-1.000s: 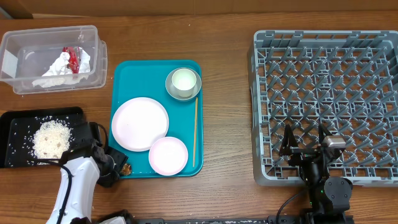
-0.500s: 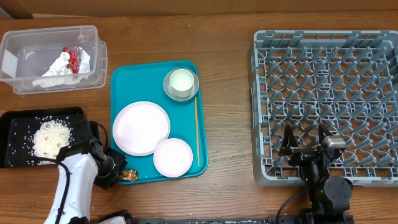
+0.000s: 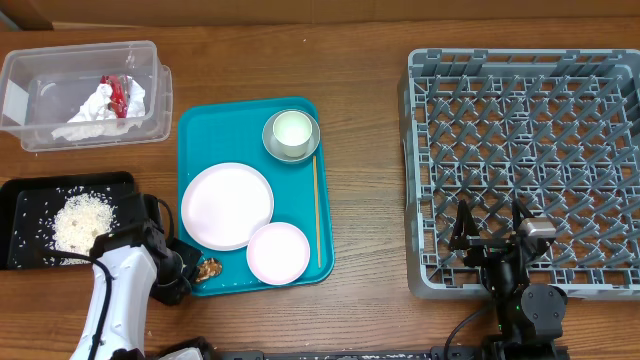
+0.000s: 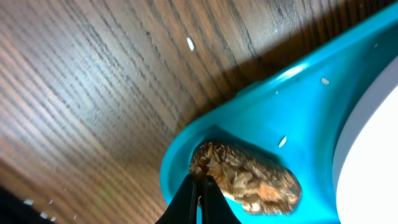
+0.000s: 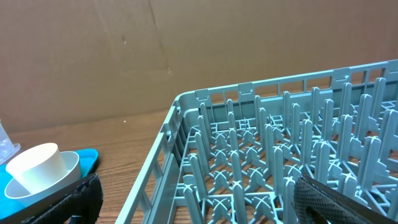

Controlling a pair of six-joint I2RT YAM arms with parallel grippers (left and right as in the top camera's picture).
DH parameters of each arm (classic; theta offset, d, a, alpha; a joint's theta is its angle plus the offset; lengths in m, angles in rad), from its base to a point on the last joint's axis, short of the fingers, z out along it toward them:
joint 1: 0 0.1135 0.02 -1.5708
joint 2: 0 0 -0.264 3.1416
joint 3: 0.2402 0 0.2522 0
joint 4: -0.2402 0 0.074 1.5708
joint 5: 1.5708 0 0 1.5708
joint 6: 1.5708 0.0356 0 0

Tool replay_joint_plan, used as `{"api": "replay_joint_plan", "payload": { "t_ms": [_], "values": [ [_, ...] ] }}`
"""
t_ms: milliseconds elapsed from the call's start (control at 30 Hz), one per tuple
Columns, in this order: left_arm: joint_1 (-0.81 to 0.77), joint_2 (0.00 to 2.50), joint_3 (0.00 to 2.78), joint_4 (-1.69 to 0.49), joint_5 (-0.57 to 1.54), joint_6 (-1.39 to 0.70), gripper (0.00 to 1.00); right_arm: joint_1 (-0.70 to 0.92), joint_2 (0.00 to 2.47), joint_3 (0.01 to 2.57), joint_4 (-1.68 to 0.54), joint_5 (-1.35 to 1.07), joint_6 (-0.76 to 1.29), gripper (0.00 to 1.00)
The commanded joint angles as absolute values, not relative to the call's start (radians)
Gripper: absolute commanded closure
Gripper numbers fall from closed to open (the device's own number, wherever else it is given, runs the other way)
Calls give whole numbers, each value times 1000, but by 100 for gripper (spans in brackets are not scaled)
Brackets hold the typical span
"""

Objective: Sort waste into correct bins and load items into the dishwasher
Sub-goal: 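Carry the food scrap to the black tray and release it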

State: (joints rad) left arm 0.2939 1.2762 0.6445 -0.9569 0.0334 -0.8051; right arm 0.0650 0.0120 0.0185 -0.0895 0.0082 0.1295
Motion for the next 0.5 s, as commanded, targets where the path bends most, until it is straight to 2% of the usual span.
{"api": "replay_joint_plan", "payload": {
  "t_ms": [0, 200, 467],
  "values": [
    [288, 1281, 719, -988, 18, -796, 96, 60, 3, 8, -82, 22, 123, 0],
    [289, 1281, 903, -1079, -18, -785, 96, 60, 3, 8, -82, 22, 123, 0],
    [348, 1281, 1087, -1091, -65, -786, 96, 60, 3, 8, -82, 22, 123, 0]
  ]
}}
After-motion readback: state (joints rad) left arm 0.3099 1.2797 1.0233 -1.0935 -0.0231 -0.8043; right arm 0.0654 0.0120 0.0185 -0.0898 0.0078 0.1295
